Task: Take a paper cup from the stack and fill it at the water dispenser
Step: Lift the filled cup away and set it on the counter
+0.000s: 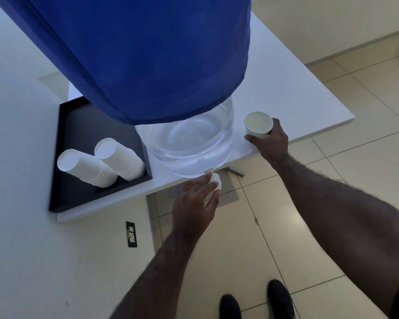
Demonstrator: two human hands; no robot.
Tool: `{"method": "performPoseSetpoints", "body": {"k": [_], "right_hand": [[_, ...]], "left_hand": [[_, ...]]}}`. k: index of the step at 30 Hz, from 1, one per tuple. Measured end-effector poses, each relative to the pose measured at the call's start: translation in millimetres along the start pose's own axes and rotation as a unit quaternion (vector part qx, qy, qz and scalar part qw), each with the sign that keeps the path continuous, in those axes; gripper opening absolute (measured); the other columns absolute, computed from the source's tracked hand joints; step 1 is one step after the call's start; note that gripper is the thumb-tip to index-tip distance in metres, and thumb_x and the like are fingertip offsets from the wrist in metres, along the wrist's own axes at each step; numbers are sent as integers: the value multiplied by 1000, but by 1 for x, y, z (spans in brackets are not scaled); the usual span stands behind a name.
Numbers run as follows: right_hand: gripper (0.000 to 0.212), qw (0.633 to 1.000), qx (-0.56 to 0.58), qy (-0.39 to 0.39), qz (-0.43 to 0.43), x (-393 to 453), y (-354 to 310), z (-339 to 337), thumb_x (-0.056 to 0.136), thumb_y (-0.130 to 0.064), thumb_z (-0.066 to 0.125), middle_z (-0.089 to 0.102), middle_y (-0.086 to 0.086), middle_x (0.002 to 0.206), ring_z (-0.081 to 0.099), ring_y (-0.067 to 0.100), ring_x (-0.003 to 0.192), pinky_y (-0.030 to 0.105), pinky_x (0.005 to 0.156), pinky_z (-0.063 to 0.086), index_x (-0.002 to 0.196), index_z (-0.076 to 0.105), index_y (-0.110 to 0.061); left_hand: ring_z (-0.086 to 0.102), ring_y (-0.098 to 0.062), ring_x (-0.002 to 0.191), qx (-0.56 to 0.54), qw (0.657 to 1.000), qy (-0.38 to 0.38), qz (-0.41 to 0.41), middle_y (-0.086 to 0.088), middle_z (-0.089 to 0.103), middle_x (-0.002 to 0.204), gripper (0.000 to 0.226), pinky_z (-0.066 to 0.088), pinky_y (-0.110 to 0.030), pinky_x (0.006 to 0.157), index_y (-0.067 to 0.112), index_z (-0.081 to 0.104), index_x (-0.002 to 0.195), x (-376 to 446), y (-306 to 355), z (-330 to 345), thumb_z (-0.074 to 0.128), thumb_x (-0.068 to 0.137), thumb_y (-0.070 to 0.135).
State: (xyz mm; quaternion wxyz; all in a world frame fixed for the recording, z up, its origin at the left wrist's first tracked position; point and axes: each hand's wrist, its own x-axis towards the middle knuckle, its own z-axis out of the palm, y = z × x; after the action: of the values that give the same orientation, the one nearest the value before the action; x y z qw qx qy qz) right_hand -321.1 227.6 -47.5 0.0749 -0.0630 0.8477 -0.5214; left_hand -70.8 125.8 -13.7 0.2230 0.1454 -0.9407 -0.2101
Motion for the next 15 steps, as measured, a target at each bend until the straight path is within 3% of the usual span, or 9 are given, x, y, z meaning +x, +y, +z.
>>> {"method": "performPoseSetpoints", "body": {"k": [5, 10, 15], "right_hand": [[72, 1000, -4, -13, 11, 1, 1, 0, 64, -31, 87, 62, 7, 118, 56, 26, 108, 30, 83, 44, 122, 48, -14], [96, 999, -8, -31, 9, -8, 1, -2, 62, -31, 90, 52, 8, 132, 51, 26, 118, 40, 98, 46, 138, 34, -14], [101, 997, -52, -49, 18, -24, -2, -11, 62, -31, 90, 49, 13, 136, 48, 29, 124, 39, 101, 43, 141, 30, -11]], "left_hand": [[68, -19, 99, 2, 1000, 5, 0, -2, 71, 123, 22, 54, -29, 87, 14, 76, 102, -1, 0, 2, 78, 81, 18], [66, -18, 99, 14, 1000, 1, -4, 0, 70, 124, 22, 52, -27, 87, 16, 75, 103, -2, -2, 4, 76, 82, 20], [67, -17, 100, 23, 999, -25, -35, 6, 70, 124, 19, 55, -30, 85, 22, 75, 103, 2, 4, -3, 72, 85, 27]]}}
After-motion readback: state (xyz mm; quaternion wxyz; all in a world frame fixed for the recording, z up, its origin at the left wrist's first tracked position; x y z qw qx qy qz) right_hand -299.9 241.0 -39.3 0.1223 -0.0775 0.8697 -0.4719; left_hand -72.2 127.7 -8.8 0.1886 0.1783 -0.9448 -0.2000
